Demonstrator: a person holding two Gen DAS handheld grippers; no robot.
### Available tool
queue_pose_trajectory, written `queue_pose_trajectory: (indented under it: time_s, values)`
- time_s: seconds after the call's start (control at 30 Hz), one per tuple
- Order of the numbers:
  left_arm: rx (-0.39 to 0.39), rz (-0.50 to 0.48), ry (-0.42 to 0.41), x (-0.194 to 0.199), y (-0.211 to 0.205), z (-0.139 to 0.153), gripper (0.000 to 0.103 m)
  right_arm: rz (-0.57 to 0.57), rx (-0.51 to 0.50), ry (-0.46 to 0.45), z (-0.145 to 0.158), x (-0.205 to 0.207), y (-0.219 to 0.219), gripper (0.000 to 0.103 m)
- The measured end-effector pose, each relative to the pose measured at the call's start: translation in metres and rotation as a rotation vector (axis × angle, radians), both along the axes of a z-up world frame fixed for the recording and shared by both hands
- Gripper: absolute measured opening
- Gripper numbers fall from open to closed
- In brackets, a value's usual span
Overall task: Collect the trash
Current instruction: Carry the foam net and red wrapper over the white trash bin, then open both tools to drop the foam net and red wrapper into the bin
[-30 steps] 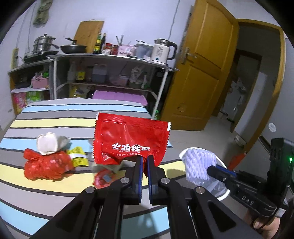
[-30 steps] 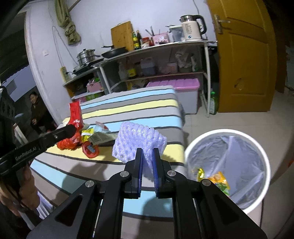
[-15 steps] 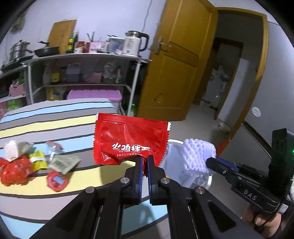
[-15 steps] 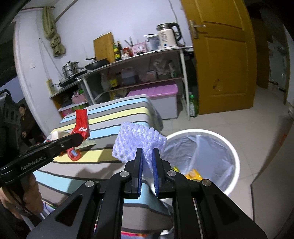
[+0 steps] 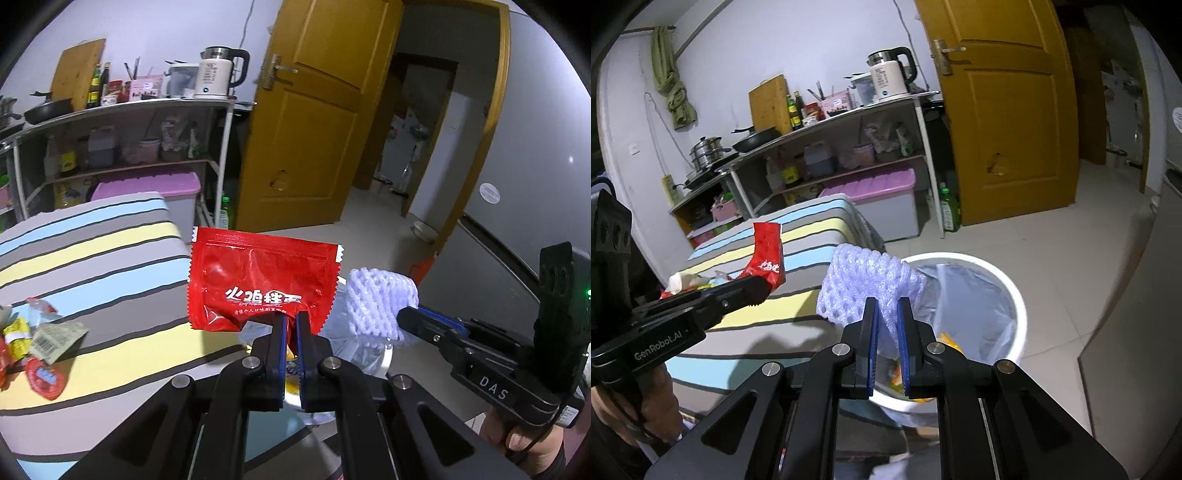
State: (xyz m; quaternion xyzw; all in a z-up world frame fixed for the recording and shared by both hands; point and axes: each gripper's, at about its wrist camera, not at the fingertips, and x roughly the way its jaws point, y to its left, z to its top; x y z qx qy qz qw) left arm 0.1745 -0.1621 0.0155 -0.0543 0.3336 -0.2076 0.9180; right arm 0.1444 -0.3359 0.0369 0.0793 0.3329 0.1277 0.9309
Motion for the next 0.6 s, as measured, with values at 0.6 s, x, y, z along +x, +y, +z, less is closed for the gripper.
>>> queue_pose_trajectory:
  time_s: [0.6]
  values:
    - [0.001, -0.143, 0.081, 0.044, -0.048, -0.036, 0.005, -0.081, 0.007, 0.080, -0.029, 0.033, -0.037, 0.013]
